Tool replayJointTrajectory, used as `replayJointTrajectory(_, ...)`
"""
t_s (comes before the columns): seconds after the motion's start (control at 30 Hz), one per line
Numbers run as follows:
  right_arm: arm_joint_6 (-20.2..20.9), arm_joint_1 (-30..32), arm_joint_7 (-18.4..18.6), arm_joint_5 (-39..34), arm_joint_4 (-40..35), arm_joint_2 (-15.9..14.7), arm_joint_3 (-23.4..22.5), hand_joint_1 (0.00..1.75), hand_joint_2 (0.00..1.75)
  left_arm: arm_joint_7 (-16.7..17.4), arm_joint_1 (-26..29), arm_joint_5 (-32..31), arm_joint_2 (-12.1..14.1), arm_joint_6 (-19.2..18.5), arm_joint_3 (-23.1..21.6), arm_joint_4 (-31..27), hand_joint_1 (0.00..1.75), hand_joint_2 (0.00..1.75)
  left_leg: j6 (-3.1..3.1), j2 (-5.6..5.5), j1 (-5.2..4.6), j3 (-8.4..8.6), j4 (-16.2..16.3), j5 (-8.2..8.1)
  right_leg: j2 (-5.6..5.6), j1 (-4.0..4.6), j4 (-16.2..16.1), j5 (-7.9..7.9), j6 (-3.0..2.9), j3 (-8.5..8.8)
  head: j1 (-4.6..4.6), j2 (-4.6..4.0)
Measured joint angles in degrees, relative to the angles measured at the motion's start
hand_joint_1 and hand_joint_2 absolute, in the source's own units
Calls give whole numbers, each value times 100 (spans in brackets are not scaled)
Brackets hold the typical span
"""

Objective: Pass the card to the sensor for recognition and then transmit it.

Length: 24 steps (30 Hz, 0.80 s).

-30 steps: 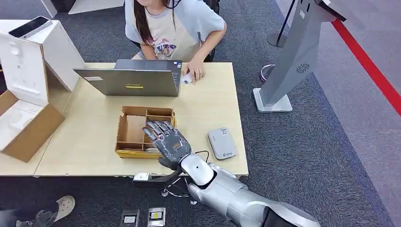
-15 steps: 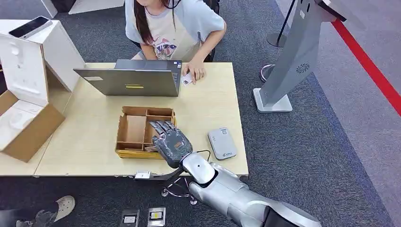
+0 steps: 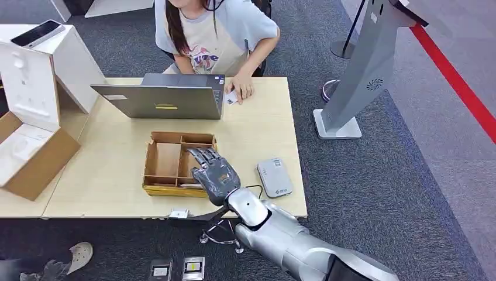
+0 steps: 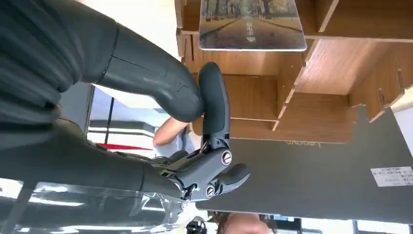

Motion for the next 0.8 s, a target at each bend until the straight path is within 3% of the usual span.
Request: replayJointTrajectory(0.8, -13, 249, -197, -129, -44, 212, -33, 0, 175, -7, -10, 105, 13, 4, -46, 0, 0, 175, 0, 0, 0, -1, 0, 0, 0, 0, 0, 0, 0, 0, 0, 0)
